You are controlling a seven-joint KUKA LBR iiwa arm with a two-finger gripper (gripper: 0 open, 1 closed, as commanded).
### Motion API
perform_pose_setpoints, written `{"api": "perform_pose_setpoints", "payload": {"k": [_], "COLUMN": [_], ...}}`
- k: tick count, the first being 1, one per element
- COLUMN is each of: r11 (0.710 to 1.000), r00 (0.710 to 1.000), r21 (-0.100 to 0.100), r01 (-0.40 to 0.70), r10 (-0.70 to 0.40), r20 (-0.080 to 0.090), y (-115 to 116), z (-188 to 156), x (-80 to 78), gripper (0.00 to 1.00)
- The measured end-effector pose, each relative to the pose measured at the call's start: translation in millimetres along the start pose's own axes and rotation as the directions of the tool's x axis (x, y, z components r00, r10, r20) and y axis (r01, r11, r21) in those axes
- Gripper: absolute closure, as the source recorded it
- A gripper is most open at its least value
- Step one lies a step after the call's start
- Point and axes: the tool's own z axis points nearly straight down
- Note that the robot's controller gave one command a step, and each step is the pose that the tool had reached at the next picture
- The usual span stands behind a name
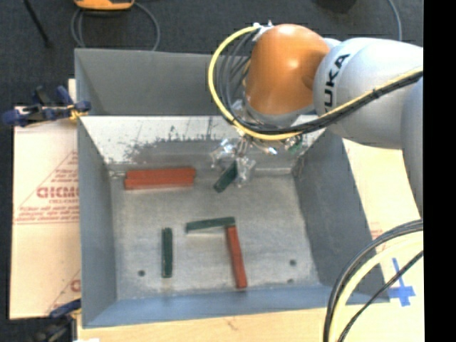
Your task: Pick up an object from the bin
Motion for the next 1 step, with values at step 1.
{"api": "perform_pose_setpoints", "payload": {"k": [1], "r11": [1.000], "r00": [1.000], "r21": [-0.005], "r01": [0.030], "r10": [-0.030], "r20": [-0.007], "y": [3.1], "z": [12.2], "x": [3.8], "gripper": [1.00]}}
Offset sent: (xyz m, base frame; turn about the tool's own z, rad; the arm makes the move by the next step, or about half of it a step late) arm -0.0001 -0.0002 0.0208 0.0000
